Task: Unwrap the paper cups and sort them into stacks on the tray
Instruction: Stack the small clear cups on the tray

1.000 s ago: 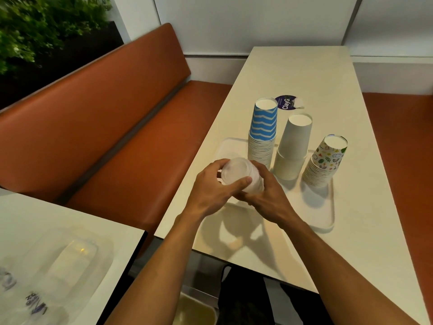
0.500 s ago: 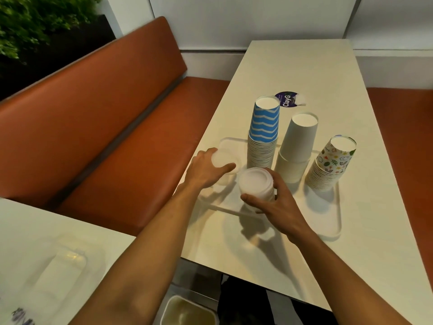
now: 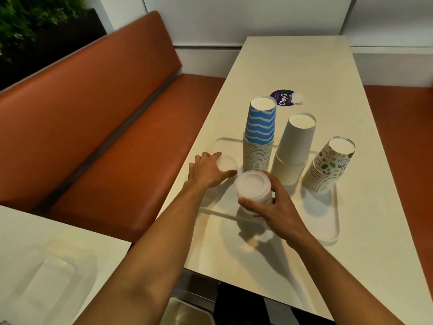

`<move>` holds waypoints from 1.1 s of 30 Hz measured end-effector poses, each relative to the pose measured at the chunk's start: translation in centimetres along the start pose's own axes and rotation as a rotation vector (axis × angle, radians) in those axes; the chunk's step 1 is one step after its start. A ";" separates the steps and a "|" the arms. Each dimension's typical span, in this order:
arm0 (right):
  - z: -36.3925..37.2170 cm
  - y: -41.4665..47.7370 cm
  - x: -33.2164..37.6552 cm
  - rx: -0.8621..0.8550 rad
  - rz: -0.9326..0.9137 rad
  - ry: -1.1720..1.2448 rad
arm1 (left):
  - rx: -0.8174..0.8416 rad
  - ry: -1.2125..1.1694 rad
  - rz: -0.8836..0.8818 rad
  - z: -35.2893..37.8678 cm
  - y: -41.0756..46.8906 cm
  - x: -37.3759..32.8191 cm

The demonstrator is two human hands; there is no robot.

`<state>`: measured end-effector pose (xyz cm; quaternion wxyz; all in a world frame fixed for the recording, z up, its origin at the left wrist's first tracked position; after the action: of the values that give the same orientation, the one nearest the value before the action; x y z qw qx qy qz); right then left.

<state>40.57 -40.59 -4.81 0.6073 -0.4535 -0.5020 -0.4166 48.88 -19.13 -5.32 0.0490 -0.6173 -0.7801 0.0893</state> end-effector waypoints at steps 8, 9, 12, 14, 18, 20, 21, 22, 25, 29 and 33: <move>0.2 0.6 -0.5 -0.030 0.023 -0.020 | 0.034 -0.023 0.010 -0.1 0.0 0.1; 0.3 0.7 -0.5 -0.031 0.026 -0.019 | 0.031 -0.050 0.015 -0.2 -0.1 0.3; 0.4 0.7 -0.6 -0.031 0.026 -0.019 | 0.030 -0.158 0.044 -0.7 -0.7 0.8; 0.5 0.7 -0.6 -0.029 0.024 -0.012 | 0.011 -0.252 0.041 -1.2 -1.4 1.2; 0.8 0.7 -0.7 -0.025 0.027 -0.009 | -0.053 -0.664 0.008 -3.1 -3.8 1.6; 1.0 0.8 -0.4 -0.023 0.017 -0.002 | 0.027 -0.866 0.102 -4.0 -5.7 0.7; 1.1 0.9 -0.3 -0.019 0.010 -0.002 | 0.081 -0.896 0.176 -4.4 -6.8 0.1; 1.3 1.0 -0.1 -0.012 0.002 -0.002 | 0.128 -0.882 0.244 -4.6 -7.7 -0.5; 1.8 1.3 0.2 0.002 -0.018 -0.035 | 0.154 -0.748 0.328 -4.3 -9.1 -1.1; 2.2 1.4 0.3 0.021 -0.034 -0.054 | 0.070 -0.639 0.327 -4.0 -9.5 -0.6; 2.5 1.3 0.6 0.012 -0.028 -0.065 | 0.026 -0.659 0.302 -4.4 -9.4 -0.2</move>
<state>41.34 -37.93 -4.15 0.5875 -0.4561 -0.5301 -0.4071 40.76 -21.06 0.89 -0.2110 -0.6630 -0.6528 0.2995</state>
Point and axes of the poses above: each hand's wrist, its own y-axis towards the middle knuckle, its own z-axis out of the palm, x = y × z, the point moved 5 cm from there along y, towards the middle knuckle, and after that the axes turned 12 degrees about y, right-handed, at the moved point
